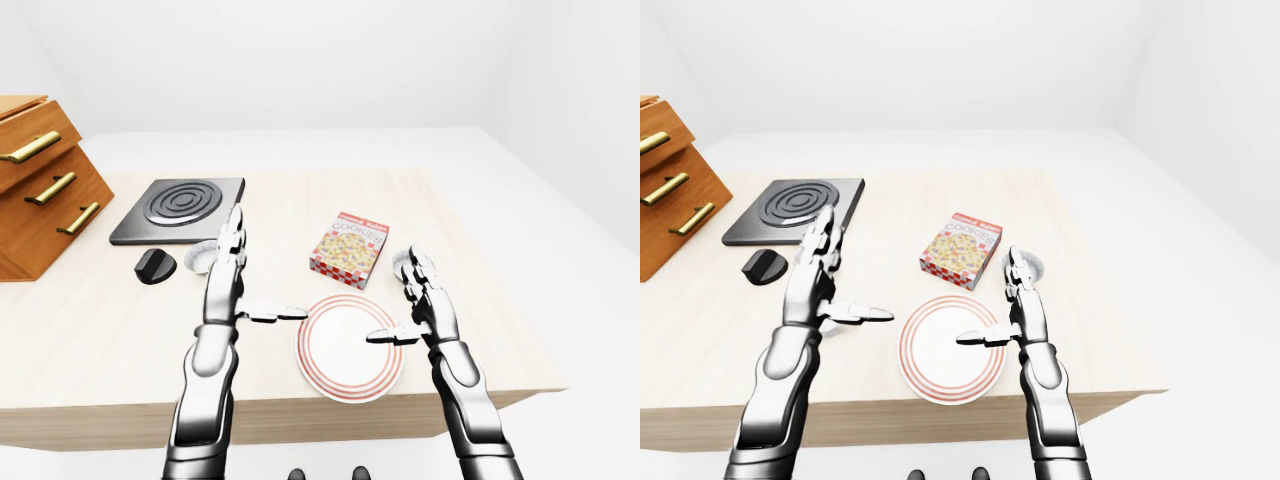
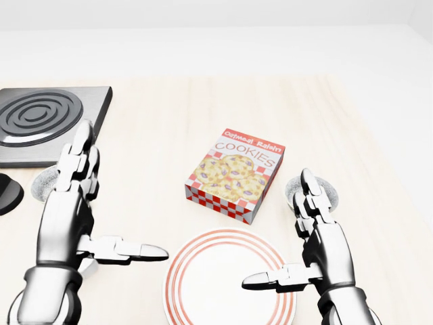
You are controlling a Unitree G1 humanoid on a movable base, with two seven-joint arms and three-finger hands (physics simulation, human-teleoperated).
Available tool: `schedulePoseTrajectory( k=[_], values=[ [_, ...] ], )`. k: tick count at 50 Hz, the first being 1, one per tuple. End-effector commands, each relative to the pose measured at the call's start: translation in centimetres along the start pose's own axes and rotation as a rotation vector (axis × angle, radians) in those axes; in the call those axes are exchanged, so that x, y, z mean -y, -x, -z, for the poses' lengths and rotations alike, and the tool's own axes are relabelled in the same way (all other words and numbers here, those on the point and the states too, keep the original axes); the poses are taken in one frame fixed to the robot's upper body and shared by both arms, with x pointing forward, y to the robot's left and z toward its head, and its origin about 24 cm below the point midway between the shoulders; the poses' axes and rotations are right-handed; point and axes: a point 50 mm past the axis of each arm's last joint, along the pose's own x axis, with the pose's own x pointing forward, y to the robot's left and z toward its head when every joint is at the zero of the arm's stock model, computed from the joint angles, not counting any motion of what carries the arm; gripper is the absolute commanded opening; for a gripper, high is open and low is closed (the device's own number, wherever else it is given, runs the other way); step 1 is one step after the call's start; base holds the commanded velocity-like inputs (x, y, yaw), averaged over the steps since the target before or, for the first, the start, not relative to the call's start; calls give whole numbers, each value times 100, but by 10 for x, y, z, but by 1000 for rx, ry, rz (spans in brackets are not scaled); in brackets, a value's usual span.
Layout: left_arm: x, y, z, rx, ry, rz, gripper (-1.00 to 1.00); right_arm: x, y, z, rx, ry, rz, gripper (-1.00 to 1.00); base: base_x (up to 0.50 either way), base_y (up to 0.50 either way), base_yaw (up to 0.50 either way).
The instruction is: Pick the akita bowl next to the plate and place it on the plate.
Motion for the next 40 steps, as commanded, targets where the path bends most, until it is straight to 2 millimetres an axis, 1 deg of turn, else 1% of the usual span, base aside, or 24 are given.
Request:
schedulePoseTrajectory(
  k=[1, 3, 4, 5, 6, 8, 10, 11, 13, 14, 16, 20, 22, 23, 24, 25, 26, 28, 32, 37, 40],
  values=[
    [-6, 4, -152, 661, -317, 37, 100, 0, 0, 0, -3, 0, -1, 100, 0, 0, 0],
    [-8, 11, -185, 816, -426, 33, 100, 0, 0, 1, -5, -1, -1, 100, 0, 0, 0],
    [-8, 19, -207, 920, -487, 34, 100, 0, 0, 1, -5, -1, -1, 100, 0, 0, 0],
    [-9, 23, -219, 976, -537, 34, 100, 0, 0, 1, -5, 0, -1, 100, 0, 0, 0],
    [-7, 29, -237, 1059, -626, 41, 100, 0, 0, 1, -6, 0, -2, 100, 0, 0, 0],
    [-8, 37, -255, 1140, -726, 27, 100, 0, 0, 1, -7, 0, -1, 100, 0, 0, 0],
    [-10, 42, -268, 1177, -850, 18, 100, 0, 1, 1, -8, 0, -2, 100, 0, 0, 0],
    [-22, 56, -291, 1223, -1042, -46, 100, 0, 1, 1, -6, 0, -1, 100, 0, 0, 0],
    [-29, 64, -301, 1227, -1140, -86, 100, 0, 1, 1, -8, 0, 1, 100, 0, 0, 0],
    [-29, 65, -301, 1231, -1139, -86, 100, 0, 1, 1, -8, 0, 1, 100, 0, 0, 0],
    [-41, 77, -312, 1224, -1250, -149, 100, 0, 1, 1, -7, 0, 1, 100, 0, 0, 0],
    [-53, 98, -324, 1225, -1366, -219, 100, 0, 2, 0, -7, 0, 2, 100, 0, 0, 0],
    [-61, 112, -330, 1217, -1431, -271, 100, 0, 1, 0, -8, 0, 2, 100, 0, 0, 0],
    [-159, 222, -389, 687, -1618, -1191, 100, 0, 0, 2, -21, -9, 8, 100, 0, 0, 0],
    [-181, 248, -390, 583, -1545, -1328, 100, 1, -1, 4, -23, -11, 10, 100, 0, 0, 0],
    [-182, 235, -391, 544, -1579, -1255, 100, 1, -1, 3, -24, -12, 11, 100, 0, 0, 0],
    [-181, 227, -390, 533, -1599, -1195, 100, 1, -1, 4, -25, -12, 11, 100, 0, 0, 0],
    [-178, 217, -389, 535, -1622, -1116, 100, 1, -1, 4, -23, -11, 11, 100, 0, 0, 0],
    [-177, 208, -384, 538, -1628, -1023, 100, 1, 0, 4, -23, -11, 13, 100, 0, 0, 0],
    [-184, 198, -378, 489, -1617, -971, 100, 0, 0, 3, -25, -11, 12, 100, 0, 0, 0],
    [-195, 193, -365, 431, -1576, -940, 100, 1, -1, 3, -26, -11, 12, 100, 0, 0, 0]
  ],
)
